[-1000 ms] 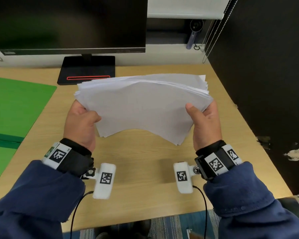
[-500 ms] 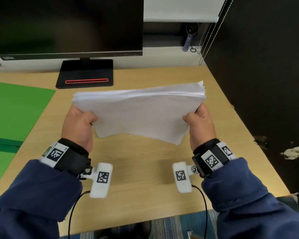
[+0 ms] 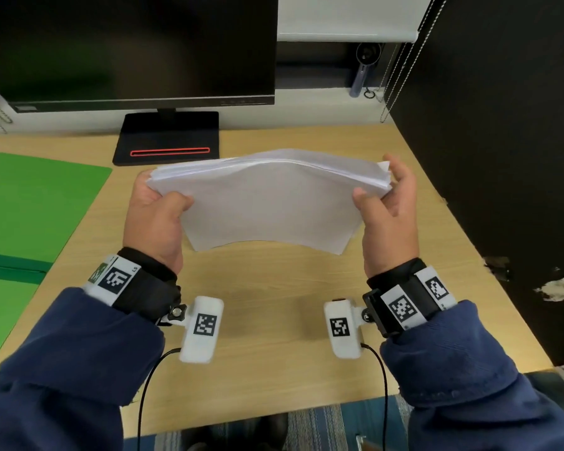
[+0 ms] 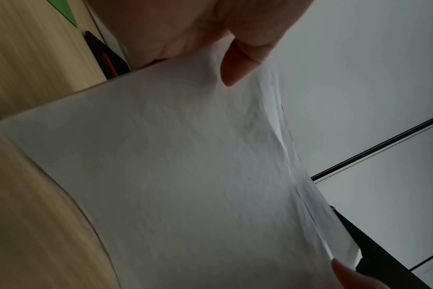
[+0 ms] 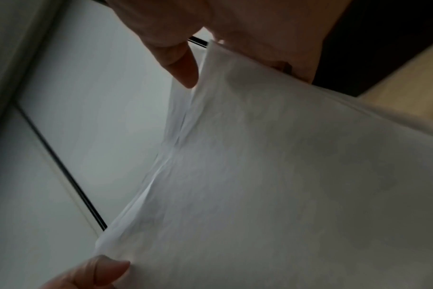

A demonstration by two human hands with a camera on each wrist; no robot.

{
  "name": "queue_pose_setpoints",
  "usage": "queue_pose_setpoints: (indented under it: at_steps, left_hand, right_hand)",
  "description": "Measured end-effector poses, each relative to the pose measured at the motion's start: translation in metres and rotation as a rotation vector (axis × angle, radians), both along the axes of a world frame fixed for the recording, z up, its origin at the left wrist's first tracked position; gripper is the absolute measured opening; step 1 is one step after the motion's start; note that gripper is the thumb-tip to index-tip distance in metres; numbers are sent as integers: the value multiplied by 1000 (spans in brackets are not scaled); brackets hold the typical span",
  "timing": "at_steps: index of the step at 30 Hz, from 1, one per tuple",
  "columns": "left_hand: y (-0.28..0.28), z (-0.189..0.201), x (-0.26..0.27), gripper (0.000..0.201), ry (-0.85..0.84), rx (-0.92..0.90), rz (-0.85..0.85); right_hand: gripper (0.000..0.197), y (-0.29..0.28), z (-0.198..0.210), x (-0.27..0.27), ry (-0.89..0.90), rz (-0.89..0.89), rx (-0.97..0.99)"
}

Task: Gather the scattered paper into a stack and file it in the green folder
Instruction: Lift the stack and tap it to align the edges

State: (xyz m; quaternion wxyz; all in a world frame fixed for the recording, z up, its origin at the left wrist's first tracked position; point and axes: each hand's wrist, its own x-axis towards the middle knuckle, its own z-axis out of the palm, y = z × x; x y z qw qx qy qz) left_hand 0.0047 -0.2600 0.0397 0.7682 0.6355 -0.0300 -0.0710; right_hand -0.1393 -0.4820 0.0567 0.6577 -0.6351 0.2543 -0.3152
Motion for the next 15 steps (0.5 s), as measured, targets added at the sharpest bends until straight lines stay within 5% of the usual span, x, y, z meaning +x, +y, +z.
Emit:
queue_pose_setpoints:
  at_steps: [4, 7, 12, 15]
  left_hand:
    - [-2, 0, 1, 48, -12, 28, 19]
    - [-2, -1, 3, 57, -11, 29, 21]
    - [-2, -3, 7, 52, -27, 50, 25]
    - [-1, -2, 8, 54, -32, 63, 25]
  right_hand:
    - [80, 1, 10, 2, 52, -50, -434]
    - [78, -3, 6, 2, 65, -42, -718]
    - [57, -16, -9, 3, 75, -60, -810]
    - [63, -17, -12, 3, 119, -72, -889]
